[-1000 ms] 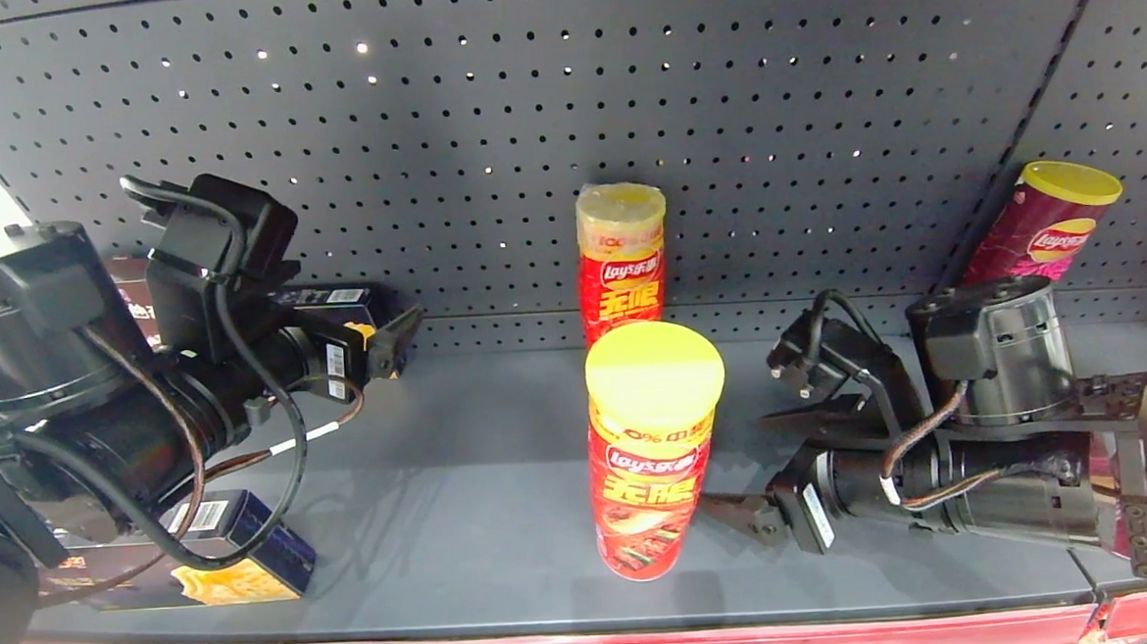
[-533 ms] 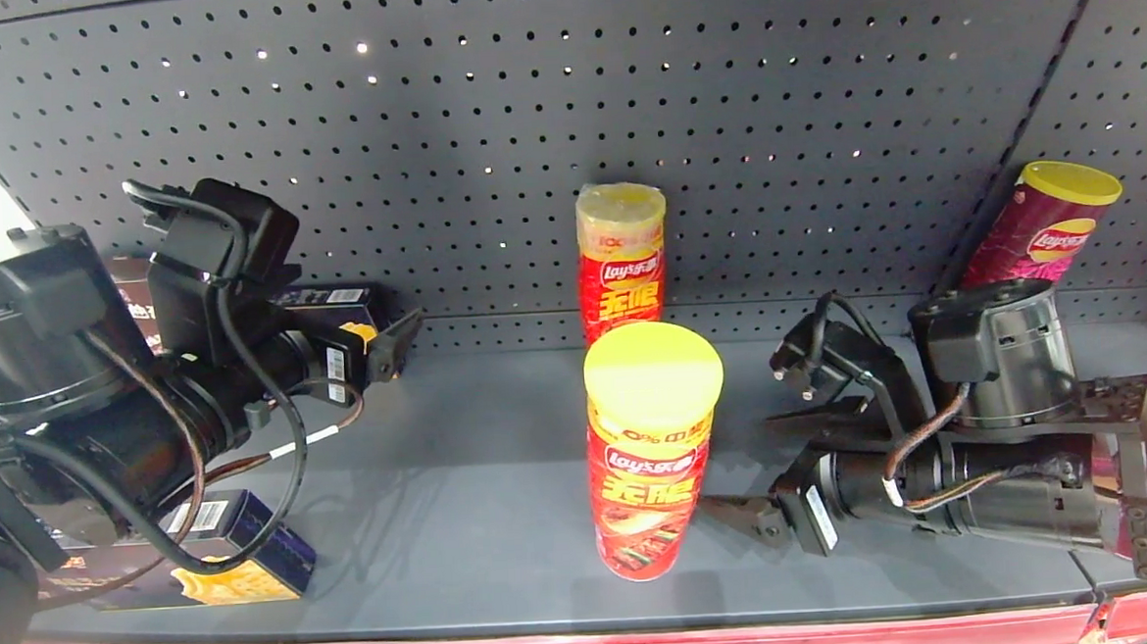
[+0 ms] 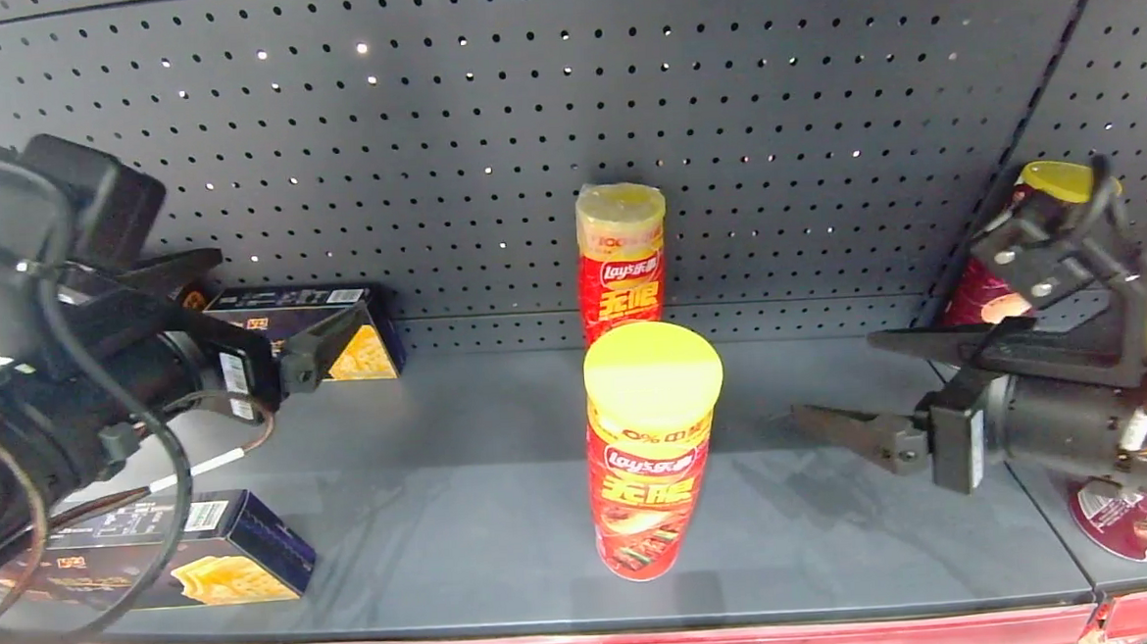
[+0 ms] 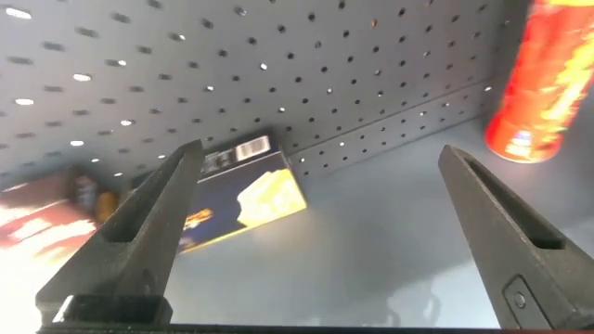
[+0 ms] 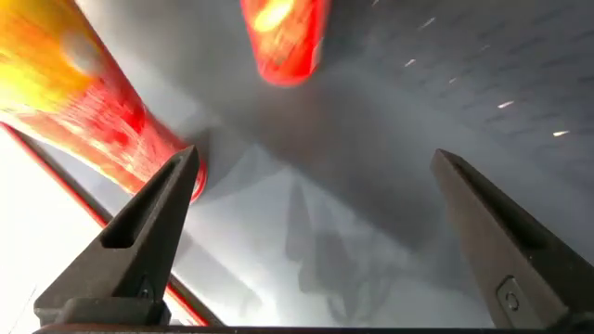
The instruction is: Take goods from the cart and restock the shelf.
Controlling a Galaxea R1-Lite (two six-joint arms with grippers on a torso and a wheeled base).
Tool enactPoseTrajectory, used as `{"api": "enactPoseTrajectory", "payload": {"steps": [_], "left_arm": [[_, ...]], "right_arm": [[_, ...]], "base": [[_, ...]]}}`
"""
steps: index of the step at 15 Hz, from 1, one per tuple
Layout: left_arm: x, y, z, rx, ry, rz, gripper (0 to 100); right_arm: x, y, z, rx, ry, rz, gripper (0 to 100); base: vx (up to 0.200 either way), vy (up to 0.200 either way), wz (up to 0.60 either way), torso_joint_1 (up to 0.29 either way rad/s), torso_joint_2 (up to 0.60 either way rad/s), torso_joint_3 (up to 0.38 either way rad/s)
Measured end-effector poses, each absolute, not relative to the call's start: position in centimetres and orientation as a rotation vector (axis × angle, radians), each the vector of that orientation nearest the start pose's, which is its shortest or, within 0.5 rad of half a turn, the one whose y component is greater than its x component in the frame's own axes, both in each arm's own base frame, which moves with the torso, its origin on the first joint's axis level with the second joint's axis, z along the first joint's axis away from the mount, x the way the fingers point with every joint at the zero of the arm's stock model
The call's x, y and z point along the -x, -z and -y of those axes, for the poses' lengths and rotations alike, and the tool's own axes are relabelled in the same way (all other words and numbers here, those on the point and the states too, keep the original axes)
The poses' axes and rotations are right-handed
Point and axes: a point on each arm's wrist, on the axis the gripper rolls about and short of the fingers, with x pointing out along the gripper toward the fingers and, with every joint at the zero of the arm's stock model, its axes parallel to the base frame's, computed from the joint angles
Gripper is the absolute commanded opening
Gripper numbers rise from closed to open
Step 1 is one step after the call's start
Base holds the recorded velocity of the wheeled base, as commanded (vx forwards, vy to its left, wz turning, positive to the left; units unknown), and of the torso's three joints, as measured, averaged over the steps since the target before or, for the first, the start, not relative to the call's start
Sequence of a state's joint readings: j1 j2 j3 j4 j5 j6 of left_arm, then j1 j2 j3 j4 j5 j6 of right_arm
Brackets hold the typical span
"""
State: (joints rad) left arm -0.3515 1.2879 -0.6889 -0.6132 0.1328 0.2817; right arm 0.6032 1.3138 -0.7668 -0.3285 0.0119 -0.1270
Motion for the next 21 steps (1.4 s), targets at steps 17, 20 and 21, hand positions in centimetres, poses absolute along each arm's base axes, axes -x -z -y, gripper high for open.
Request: {"api": "enactPoseTrajectory", "payload": {"steps": [17, 20, 21], "left_arm": [[1.8, -14.5, -1.1, -0.312, 0.267, -0.007, 100], [2.1, -10.4, -1.2, -0.320, 0.251, -0.045, 100], [2.2, -9.5, -1.1, -0.317, 0.225, -0.050, 100]], "right_arm": [[-2.4, -14.1, -1.4, 0.109, -0.502, -0.020, 100], [-1.6, -11.5, -0.8, 0.107, -0.490, -0.067, 100], [-1.3, -10.5, -0.6, 0.123, -0.490, -0.118, 100]], "base": [[0.000, 0.000, 0.00, 0.000, 0.00, 0.000], [0.000, 0.000, 0.00, 0.000, 0.00, 0.000], [0.000, 0.000, 0.00, 0.000, 0.00, 0.000]]}}
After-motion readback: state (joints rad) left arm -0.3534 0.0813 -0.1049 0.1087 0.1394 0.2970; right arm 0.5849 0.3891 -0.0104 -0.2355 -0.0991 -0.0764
